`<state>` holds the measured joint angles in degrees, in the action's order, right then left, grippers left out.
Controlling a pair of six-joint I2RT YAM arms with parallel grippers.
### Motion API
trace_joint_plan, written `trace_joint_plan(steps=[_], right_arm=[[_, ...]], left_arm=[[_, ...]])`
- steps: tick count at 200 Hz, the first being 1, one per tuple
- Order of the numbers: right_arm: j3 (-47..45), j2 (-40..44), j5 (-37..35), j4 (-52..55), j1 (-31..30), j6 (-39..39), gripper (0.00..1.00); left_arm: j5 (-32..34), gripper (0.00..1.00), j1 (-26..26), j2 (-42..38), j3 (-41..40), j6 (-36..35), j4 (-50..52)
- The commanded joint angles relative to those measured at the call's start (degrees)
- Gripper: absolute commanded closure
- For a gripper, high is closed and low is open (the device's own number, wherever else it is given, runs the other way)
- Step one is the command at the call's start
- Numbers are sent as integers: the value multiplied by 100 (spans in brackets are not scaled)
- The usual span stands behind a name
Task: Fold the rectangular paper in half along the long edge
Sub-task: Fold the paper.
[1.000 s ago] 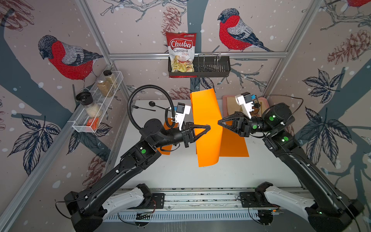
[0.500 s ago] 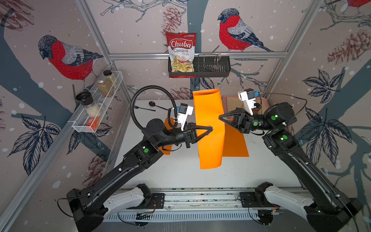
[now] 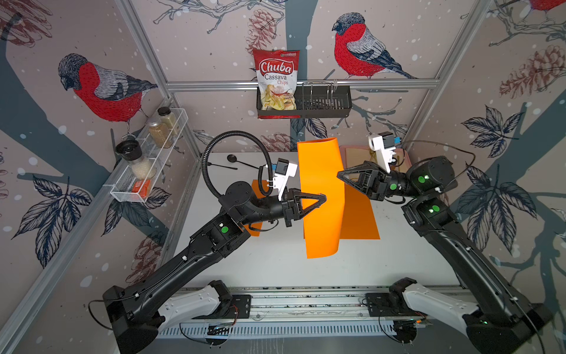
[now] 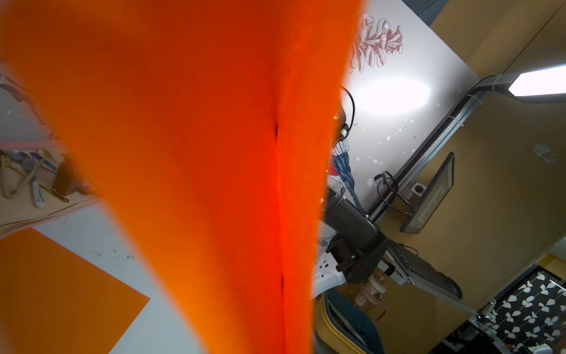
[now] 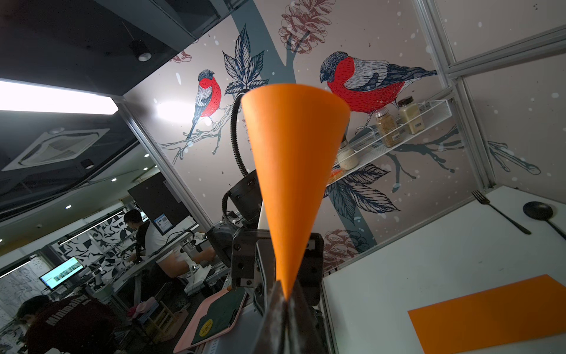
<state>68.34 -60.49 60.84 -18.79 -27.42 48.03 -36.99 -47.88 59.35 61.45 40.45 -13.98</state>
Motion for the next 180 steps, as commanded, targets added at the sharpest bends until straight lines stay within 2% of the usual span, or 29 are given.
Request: trace_joint_plan(steps=[1,6,12,18,24,34,53,61,65,76,93,101,107,124,143,153,169,180], right_arm=[[59,6,-72,-486,16,92,100],[80,10,-79,-471,17,95,100],[115,-13,-98,-436,24,92,90],[135,-36,-85,-447,36,109,88],[148,-50,-64,-463,38,119,90],[153,-51,-63,-482,52,119,100],[171,-46,-77,-506,66,125,100],[193,-59,-103,-499,89,140,90],[204,-67,-99,-514,106,159,89],[209,-85,-90,-577,131,189,100],[215,-87,-113,-628,154,215,100],[232,-97,-137,-622,177,235,90],[244,-106,-137,-641,196,254,88],[223,-111,-136,-773,236,330,100],[229,-101,-135,-846,269,373,100],[267,-120,-149,-846,290,395,94],[264,-130,-125,-960,307,461,100],[265,-119,-144,-992,332,479,100]], left_arm=[[-71,100,-59,15,42,-101,-71],[-72,100,-60,23,47,-108,-62],[-65,100,-72,24,59,-124,-36],[-54,100,-73,24,63,-139,-20],[-53,100,-72,15,71,-148,3],[-36,100,-82,14,86,-176,30],[-25,100,-92,6,103,-186,64],[-28,100,-88,6,98,-191,71],[-29,100,-98,6,97,-194,71],[-30,100,-100,6,107,-198,83],[-36,100,-121,28,122,-212,96],[-45,100,-130,32,135,-221,112],[-36,100,-134,40,144,-230,123],[-47,100,-148,58,171,-243,141],[-54,100,-174,75,180,-256,150],[-46,100,-195,81,175,-248,143],[-47,100,-212,85,191,-250,141],[-49,100,-229,94,190,-262,152]])
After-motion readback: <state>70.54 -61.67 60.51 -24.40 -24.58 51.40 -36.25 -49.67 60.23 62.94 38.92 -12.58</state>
